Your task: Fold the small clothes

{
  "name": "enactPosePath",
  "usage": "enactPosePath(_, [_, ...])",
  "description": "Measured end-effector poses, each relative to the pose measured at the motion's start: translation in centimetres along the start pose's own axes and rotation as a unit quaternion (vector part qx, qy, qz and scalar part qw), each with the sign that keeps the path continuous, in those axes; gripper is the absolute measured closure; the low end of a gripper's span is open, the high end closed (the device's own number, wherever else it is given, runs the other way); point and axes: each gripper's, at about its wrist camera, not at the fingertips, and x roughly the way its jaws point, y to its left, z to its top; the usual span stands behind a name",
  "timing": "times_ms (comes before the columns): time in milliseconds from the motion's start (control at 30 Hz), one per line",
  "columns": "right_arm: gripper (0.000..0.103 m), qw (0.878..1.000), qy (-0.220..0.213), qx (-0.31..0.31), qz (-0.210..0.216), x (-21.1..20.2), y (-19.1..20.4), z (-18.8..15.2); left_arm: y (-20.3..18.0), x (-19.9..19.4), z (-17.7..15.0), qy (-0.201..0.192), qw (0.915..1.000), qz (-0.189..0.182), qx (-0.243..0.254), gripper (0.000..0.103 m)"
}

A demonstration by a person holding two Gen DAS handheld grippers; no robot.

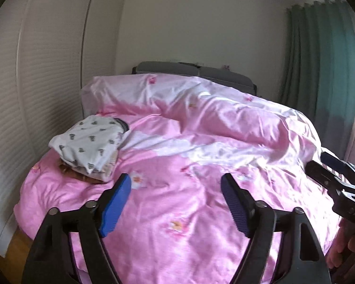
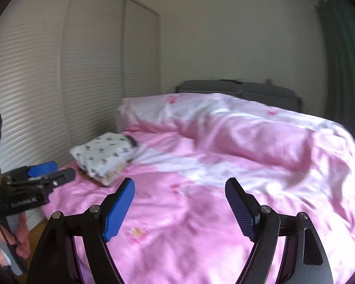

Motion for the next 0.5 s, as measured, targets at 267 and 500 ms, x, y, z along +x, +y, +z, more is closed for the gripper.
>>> enactPosePath(267, [0.021, 0.995, 0.009, 0.043, -0.09, -6.7, -6.6, -3.7, -5.9, -1.4, -2.0, 0.002, 0.999, 0.001, 0.046, 0.011])
enactPosePath(500, [0.018, 0.99, 0.001, 0.061, -0.127, -10.0, -8.9, -6.3, -9.8, -3.2, -4.2, 0.005, 0.9973, 0.004, 0.073, 0.003])
